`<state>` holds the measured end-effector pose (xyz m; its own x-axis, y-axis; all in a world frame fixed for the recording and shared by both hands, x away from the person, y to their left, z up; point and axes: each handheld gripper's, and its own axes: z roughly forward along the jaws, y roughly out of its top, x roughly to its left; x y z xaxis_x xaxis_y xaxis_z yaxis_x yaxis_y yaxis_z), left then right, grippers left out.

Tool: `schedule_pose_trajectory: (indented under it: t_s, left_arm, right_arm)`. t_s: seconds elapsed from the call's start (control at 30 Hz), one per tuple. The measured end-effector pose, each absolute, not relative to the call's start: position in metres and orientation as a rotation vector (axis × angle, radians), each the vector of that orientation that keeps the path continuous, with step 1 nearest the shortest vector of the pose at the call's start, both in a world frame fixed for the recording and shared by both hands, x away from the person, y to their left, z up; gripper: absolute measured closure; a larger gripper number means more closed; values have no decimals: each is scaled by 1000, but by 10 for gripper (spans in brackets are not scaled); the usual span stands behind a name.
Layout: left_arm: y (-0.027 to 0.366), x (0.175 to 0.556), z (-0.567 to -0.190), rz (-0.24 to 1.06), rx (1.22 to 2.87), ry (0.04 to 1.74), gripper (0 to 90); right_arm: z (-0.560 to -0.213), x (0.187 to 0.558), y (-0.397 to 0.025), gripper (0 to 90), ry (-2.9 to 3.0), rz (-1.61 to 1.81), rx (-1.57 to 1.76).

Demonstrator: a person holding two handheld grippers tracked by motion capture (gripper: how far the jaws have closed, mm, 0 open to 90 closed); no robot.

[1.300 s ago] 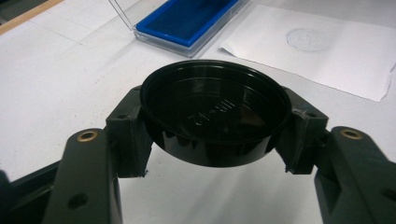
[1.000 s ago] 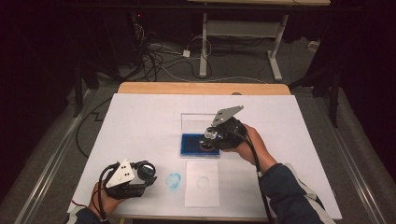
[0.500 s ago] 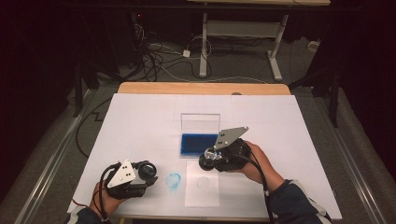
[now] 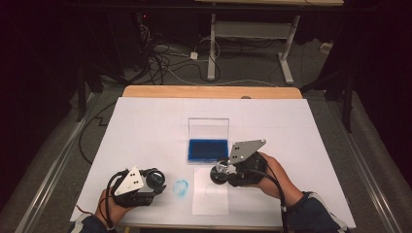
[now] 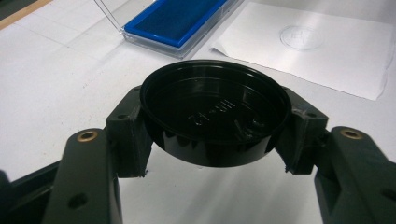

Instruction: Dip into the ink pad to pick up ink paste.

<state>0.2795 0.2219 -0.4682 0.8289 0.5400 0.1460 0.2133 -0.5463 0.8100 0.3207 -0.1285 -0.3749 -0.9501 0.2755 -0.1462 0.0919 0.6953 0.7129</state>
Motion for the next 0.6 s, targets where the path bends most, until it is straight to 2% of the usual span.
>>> schedule_pose_trajectory:
  t_s: [0.6]
  left_arm:
    - [221, 282, -470, 475, 2155, 543, 362]
  right_arm:
    - [-386, 316, -120, 565, 2720, 1084, 246]
